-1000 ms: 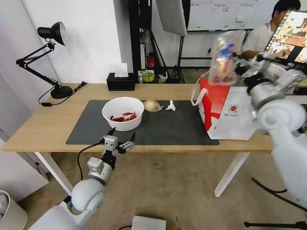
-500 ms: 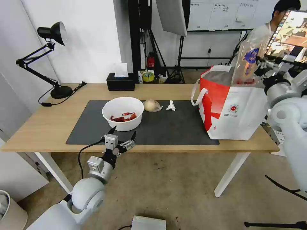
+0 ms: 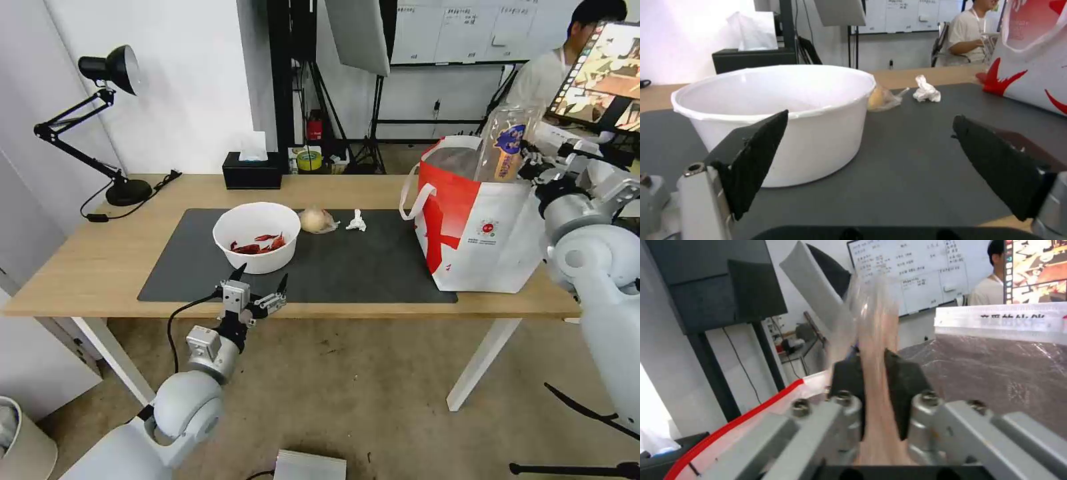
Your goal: Pick up the trash from the table and place it into the takeout bag.
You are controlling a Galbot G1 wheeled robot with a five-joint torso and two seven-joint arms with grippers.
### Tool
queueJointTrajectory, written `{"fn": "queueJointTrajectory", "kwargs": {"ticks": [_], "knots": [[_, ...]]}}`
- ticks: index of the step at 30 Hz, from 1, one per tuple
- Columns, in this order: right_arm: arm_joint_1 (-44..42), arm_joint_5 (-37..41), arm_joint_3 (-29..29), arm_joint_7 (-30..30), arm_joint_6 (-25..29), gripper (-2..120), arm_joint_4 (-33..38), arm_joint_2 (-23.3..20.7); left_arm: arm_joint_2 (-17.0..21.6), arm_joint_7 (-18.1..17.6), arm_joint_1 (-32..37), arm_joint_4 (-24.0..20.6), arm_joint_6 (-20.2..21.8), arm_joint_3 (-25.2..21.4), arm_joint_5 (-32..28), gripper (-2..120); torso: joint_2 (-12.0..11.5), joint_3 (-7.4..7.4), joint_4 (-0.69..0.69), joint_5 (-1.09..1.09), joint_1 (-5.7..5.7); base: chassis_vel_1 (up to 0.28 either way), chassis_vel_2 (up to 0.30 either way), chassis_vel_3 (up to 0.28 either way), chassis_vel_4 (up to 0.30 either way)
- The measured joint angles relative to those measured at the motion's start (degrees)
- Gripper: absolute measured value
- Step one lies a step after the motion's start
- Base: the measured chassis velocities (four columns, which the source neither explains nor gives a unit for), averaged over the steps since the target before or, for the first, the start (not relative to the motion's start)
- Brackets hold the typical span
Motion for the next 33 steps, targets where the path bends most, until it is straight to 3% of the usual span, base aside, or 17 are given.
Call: {"fn": "queueJointTrajectory", "kwargs": {"ticks": [9,12,16,22,27,33], "knots": [[-0.3,0.8,0.0,0.0,-0.2,48,0.6,-0.6,-0.1,0.0,0.1,0.0,0.1,0.3,0.1,100,0.0,0.00,0.00,0.00,0.00,0.000,0.000,0.000,0.000],[-0.3,1.4,-0.1,-0.8,-0.2,63,1.4,-1.0,0.1,0.0,0.3,-0.5,0.1,-0.1,0.1,100,0.0,0.00,0.00,0.01,0.00,0.000,0.000,0.000,0.000],[-0.3,1.7,-0.2,-2.2,0.0,71,2.0,-1.3,0.1,0.0,0.4,-0.6,0.1,-0.2,0.1,100,0.0,0.00,0.00,0.01,0.00,0.000,0.000,0.000,0.000],[-3.2,-0.7,-2.8,-11.0,2.9,97,7.5,-3.6,0.0,0.0,0.3,-0.5,0.1,-0.4,0.1,100,0.0,0.00,0.01,0.00,0.00,0.000,0.000,0.000,0.000],[-6.9,-5.9,-4.2,-15.1,3.8,100,10.9,-5.0,-0.2,0.0,0.0,-0.1,-0.3,-0.6,0.1,100,0.0,0.00,0.01,0.00,0.00,0.000,0.000,0.000,0.000],[-18.7,-15.3,-3.8,-17.7,6.6,100,14.7,-5.3,-0.4,0.4,0.0,0.9,-2.4,-1.5,0.2,100,0.0,0.00,0.01,0.00,0.00,0.000,0.000,0.000,0.000]]}}
